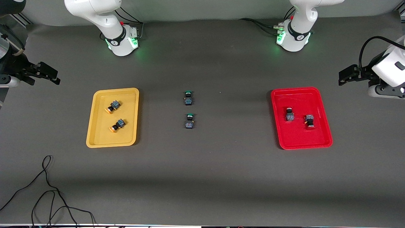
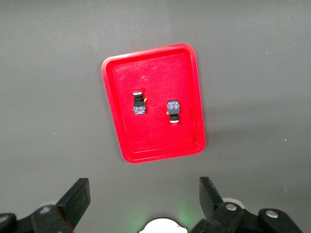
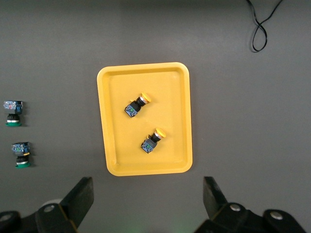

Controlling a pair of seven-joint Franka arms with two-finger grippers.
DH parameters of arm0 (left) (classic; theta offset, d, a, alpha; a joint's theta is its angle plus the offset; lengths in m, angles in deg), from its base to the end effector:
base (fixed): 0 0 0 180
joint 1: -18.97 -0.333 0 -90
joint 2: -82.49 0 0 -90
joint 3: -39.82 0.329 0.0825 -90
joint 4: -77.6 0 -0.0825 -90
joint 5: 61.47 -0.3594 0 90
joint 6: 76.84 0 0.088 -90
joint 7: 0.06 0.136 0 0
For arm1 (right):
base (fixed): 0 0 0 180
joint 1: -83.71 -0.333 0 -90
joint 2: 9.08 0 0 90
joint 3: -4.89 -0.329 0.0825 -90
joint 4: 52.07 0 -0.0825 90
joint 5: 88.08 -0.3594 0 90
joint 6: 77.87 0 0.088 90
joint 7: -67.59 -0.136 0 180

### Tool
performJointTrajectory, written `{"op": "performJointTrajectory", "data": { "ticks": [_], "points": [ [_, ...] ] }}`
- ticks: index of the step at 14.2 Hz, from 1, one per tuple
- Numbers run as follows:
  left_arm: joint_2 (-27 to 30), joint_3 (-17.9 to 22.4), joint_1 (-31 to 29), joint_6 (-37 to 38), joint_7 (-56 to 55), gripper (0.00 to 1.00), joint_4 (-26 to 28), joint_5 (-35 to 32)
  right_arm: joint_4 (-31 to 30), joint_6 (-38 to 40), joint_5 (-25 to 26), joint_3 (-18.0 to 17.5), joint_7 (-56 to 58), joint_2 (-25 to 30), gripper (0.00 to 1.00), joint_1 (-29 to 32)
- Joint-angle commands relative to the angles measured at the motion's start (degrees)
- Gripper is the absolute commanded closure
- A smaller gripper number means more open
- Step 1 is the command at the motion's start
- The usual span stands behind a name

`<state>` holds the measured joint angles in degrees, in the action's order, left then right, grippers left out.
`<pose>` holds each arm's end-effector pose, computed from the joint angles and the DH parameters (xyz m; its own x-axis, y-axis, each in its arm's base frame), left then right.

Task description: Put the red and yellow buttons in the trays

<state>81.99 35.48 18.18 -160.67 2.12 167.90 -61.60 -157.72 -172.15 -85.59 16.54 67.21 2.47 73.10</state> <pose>0.5158 -0.0315 0.5931 0.9876 -0.0992 -0.1213 -0.0996 -0.9950 0.0030 0.4685 -0.0227 0.5905 0.9998 -0.0175 -0.0008 -0.0175 -0.9998 0.0029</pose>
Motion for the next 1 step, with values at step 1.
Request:
{"op": "performJointTrajectory", "data": {
  "ticks": [1],
  "points": [
    [0.5, 1.4, 1.1, -0.5, 0.8, 0.00, 0.7, 0.4, 1.4, 1.3, 0.5, 0.2, 1.9, 0.0, 0.00, -0.4]
  ]
}}
